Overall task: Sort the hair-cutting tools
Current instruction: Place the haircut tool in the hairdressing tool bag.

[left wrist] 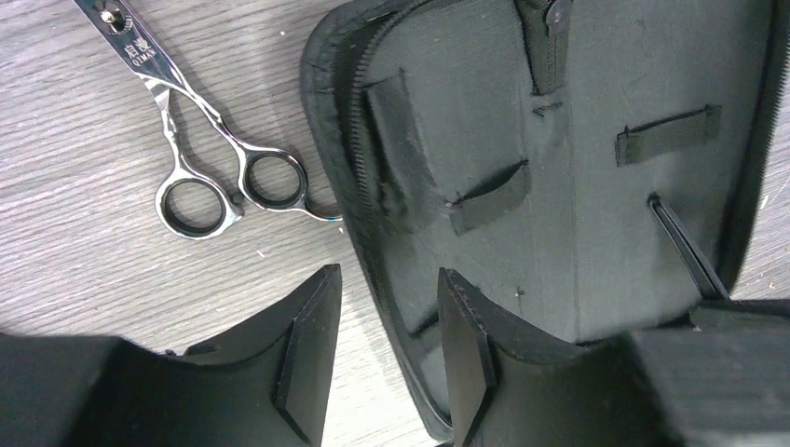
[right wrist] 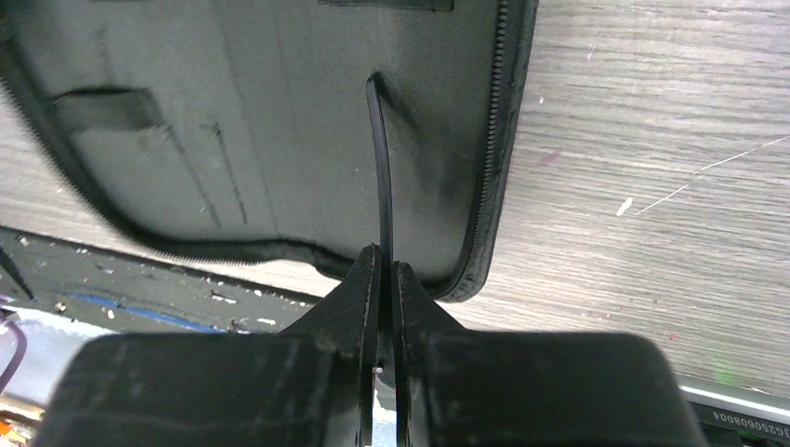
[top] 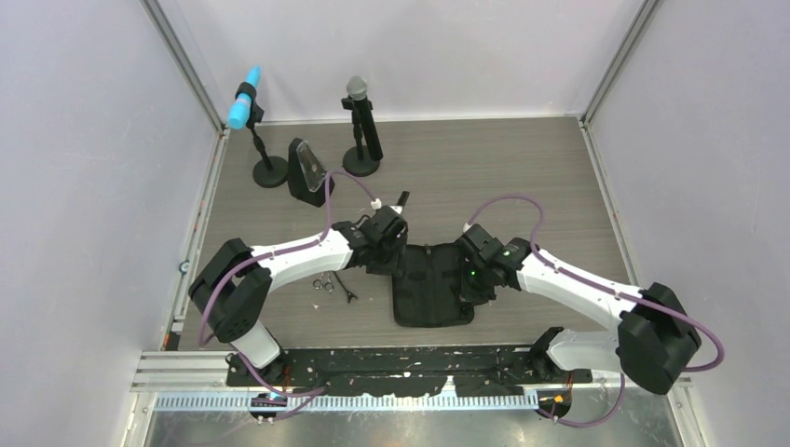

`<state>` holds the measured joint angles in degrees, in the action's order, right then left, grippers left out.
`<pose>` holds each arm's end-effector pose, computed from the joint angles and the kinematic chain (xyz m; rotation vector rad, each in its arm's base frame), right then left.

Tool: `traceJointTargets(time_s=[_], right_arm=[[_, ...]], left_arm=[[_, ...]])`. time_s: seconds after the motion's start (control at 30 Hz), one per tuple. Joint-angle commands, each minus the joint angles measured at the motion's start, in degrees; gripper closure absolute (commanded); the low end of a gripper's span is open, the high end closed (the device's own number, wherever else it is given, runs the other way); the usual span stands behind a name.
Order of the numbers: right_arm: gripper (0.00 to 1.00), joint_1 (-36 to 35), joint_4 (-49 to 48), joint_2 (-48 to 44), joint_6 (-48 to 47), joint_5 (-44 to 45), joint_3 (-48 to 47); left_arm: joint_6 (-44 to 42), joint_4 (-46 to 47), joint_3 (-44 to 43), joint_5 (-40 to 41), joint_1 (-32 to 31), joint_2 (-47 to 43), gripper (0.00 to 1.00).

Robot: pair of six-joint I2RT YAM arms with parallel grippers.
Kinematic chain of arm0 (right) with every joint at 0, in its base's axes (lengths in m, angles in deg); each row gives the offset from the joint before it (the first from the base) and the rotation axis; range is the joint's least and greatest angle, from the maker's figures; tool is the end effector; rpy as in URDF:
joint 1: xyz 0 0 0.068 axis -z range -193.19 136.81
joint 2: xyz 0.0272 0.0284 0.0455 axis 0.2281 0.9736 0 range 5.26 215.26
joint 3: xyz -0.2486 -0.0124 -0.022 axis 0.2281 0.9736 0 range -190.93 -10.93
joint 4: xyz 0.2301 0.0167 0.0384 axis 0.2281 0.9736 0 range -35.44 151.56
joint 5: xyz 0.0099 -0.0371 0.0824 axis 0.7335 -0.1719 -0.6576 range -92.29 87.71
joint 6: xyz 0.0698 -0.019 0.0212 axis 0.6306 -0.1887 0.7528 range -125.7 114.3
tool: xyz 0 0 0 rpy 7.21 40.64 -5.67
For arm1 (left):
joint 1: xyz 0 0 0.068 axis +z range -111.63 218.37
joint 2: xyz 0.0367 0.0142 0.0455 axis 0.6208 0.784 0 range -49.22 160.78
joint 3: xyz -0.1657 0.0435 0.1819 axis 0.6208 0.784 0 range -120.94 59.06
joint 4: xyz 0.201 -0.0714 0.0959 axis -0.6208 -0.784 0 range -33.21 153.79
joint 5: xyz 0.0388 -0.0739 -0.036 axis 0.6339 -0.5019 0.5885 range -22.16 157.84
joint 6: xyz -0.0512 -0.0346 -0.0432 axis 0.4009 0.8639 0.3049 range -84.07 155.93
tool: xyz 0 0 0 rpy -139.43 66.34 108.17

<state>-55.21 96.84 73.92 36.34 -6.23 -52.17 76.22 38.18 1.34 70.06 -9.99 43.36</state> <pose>0.1450 0.1364 0.1625 -0.0174 2.8944 0.4209 0.2075 -0.2296 0.1599 0.1770 2.7035 -0.4616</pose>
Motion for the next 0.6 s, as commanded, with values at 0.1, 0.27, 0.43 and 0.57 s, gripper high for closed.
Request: traceJointTargets(time_s=[0.1, 0.27, 0.43, 0.57], right_arm=[[0.95, -0.1, -3.2, 6.3, 0.8, 2.5, -3.6], [0.95, 0.6, -5.6, 8.9, 1.1, 4.8, -3.6], [0.95, 1.4, -9.7, 10.7, 0.4, 5.8, -2.8], [0.95, 1.5, -14.7, 12.6, -1.3, 3.0, -1.5]], left_arm=[[1.0, 1.9, 1.1, -1.7, 0.1, 1.0, 0.59], [1.2, 2.7, 1.7, -2.0, 0.0, 1.4, 0.65], [1.7, 4.0, 2.5, -4.6, 0.0, 1.4, 0.71], [1.9, 4.6, 2.8, -5.3, 0.0, 1.3, 0.77]])
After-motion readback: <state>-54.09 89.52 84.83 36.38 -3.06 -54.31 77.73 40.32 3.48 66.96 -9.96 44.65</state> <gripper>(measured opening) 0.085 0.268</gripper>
